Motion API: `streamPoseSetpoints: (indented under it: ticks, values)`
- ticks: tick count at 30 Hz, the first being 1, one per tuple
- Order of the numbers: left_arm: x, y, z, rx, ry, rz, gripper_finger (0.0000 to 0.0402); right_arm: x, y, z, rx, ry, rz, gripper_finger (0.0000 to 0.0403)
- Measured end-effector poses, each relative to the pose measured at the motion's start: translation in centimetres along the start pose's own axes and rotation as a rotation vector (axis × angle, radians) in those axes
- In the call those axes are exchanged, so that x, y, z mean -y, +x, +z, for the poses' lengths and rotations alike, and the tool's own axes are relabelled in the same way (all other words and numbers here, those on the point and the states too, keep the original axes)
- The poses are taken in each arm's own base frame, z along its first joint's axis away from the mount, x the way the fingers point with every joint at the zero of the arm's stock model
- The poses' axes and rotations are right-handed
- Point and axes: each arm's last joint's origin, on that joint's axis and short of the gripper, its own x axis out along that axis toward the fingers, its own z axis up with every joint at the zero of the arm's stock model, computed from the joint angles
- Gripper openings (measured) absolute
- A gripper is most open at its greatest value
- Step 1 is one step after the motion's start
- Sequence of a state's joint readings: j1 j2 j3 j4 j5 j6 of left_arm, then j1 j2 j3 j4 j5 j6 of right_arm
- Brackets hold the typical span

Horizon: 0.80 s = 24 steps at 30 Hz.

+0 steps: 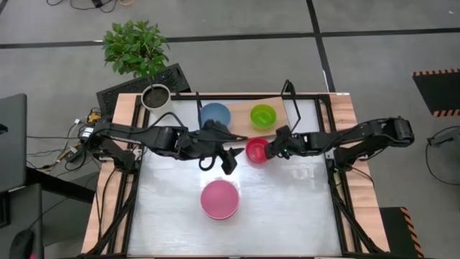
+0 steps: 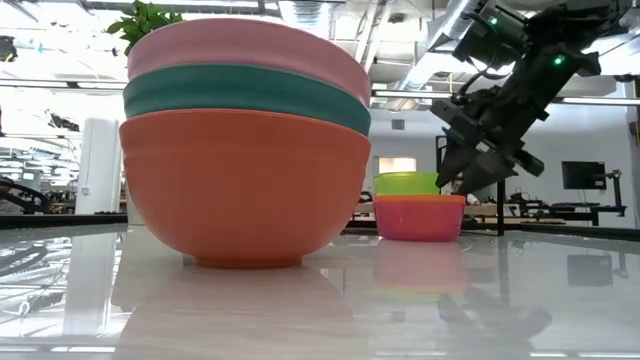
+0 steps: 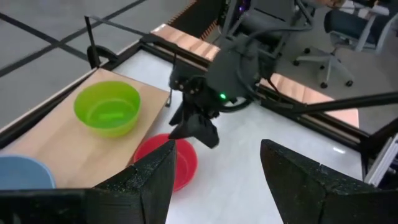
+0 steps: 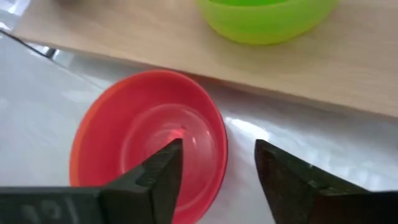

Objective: Place and stack bowls onto a shelf
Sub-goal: Stack the small orange bowl on top of the small green bowl on the shelf

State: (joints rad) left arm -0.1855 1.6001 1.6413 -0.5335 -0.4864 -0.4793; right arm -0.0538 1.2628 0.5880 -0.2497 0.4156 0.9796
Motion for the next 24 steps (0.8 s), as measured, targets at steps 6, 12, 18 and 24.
streamPoseSetpoints:
  ticks: [6,12,18,24]
  values:
    - [0.5,-0.3,-0.3,-0.005,0.005,-0.016,0.0217,0.1,0.7,-0.4,-0.04,0.002,-0.021,0.0245]
    - [0.6,-0.3,-0.4,-0.015,0.004,-0.014,0.0217,-0.4,2.1,-2.0,-0.093,-0.012,-0.044,0.0242]
    - [0.9,-0.5,-0.7,-0.025,0.014,-0.027,0.0217,-1.0,2.4,-3.9,-0.246,-0.001,-0.002,0.0242]
    - [0.9,-0.5,-0.9,-0.041,0.032,-0.021,0.0217,-2.4,0.1,-6.3,-0.416,0.053,0.093,0.0242]
